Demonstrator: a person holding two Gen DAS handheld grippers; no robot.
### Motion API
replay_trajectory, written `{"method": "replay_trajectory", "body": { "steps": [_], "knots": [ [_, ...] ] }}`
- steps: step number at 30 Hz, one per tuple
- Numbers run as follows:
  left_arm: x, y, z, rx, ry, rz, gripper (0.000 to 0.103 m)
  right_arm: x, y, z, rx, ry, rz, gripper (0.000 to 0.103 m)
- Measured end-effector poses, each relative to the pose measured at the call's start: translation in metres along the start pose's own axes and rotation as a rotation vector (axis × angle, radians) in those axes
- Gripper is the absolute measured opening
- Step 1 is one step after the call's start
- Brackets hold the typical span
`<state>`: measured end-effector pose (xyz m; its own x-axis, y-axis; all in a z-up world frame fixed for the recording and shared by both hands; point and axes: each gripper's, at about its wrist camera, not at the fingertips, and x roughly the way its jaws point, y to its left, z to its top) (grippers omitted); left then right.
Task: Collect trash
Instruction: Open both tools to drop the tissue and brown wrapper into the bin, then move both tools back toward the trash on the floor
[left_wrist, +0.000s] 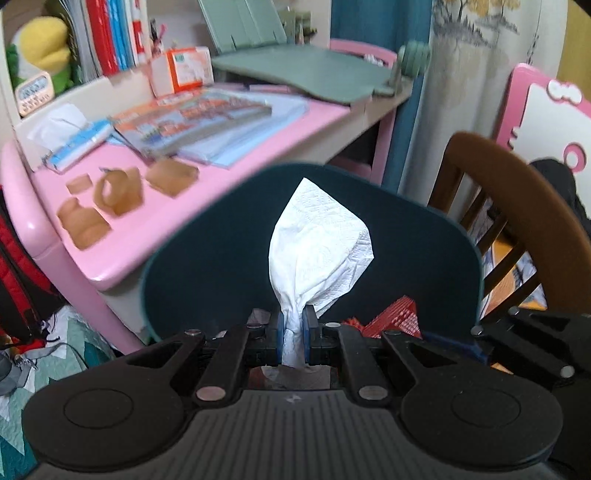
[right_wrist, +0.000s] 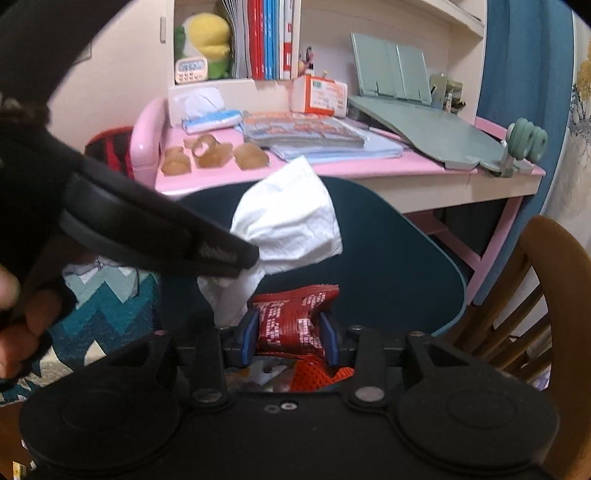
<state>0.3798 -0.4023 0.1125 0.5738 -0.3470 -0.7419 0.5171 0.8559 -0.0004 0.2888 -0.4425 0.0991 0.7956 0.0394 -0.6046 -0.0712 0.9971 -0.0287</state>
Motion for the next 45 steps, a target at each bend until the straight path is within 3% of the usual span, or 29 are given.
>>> {"method": "replay_trajectory", "body": {
  "steps": [8, 14, 17, 19, 20, 26, 32, 45],
  "knots": [
    [0.02, -0.007, -0.002, 0.02, 0.042, -0.007, 0.011, 0.005, -0.004, -0.001, -0.015, 0.022, -0.011, 0.036],
    [0.022, -0.008, -0.001, -0.001, 0.051, -0.015, 0.022, 0.006, -0.005, 0.002, -0.032, 0.032, -0.027, 0.043],
    [0.018, -0.006, -0.002, -0.013, 0.037, -0.012, 0.042, 0.002, -0.003, 0.003, -0.045, 0.032, -0.033, 0.046],
    [0.011, -0.003, -0.003, -0.024, 0.014, -0.007, 0.067, -0.001, -0.003, 0.003, -0.043, 0.031, -0.032, 0.047],
    [0.007, -0.002, -0.004, -0.03, 0.0, -0.002, 0.069, -0.002, -0.003, 0.004, -0.042, 0.031, -0.031, 0.048],
    [-0.023, 0.008, -0.008, -0.057, -0.033, -0.008, 0.07, -0.018, 0.003, 0.005, -0.048, 0.024, -0.03, 0.051],
    [-0.064, 0.021, -0.022, -0.052, -0.08, 0.004, 0.078, -0.043, 0.018, 0.007, -0.088, -0.007, -0.032, 0.051],
    [-0.155, 0.075, -0.088, -0.101, -0.125, 0.071, 0.078, -0.093, 0.07, 0.008, -0.123, -0.067, 0.107, 0.051]
  ]
}}
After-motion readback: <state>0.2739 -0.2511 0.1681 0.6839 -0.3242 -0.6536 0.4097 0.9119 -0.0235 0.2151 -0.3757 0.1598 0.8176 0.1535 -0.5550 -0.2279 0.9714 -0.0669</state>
